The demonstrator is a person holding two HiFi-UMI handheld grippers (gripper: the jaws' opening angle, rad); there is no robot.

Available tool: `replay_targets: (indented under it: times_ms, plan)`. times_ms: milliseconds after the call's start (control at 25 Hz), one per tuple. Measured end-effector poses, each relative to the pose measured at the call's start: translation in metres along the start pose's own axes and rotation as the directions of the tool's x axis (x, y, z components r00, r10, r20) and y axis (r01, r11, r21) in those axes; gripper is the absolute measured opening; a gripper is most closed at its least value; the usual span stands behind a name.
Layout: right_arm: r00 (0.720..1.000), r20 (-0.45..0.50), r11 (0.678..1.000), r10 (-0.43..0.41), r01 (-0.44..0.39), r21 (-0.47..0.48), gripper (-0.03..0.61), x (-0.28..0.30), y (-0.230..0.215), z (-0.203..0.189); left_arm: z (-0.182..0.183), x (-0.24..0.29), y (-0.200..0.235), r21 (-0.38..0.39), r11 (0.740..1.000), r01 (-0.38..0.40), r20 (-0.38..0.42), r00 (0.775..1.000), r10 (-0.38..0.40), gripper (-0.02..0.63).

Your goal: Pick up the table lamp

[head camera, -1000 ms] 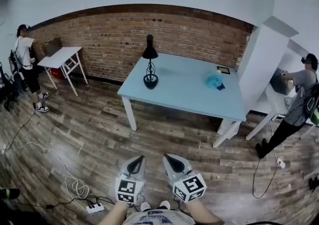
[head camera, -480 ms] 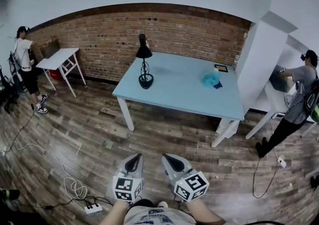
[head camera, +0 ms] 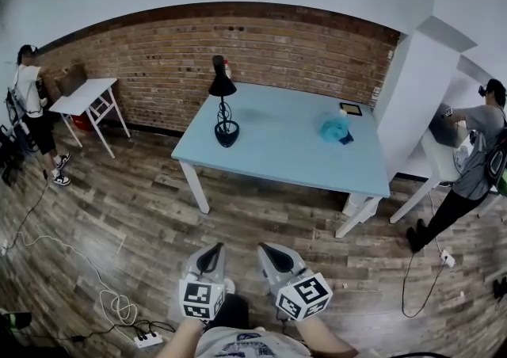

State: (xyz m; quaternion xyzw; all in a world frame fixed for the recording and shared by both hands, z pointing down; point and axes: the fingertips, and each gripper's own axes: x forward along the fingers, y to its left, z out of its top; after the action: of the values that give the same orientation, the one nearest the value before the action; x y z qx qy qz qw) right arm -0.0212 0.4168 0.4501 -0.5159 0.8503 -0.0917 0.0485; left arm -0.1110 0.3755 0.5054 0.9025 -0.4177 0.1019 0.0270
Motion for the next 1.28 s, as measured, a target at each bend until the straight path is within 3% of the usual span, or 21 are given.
replay_targets:
  times_ms: [800,1280]
  plan:
    - [0.998,-0.056,0.999,-0.033,0.033,0.014,-0.002,0.248,-0.078,0.007,0.026,0.168,0.178,-0.003,0.996,0.092,-0.008,0.996,-0.092,-0.008]
    - [0.995,-0.044,0.996,-0.089,0.089,0.0,-0.002,0.313,-0.107,0.021,0.029,0.217,0.236,-0.016,0.992,0.125,-0.003,0.992,-0.125,-0.008]
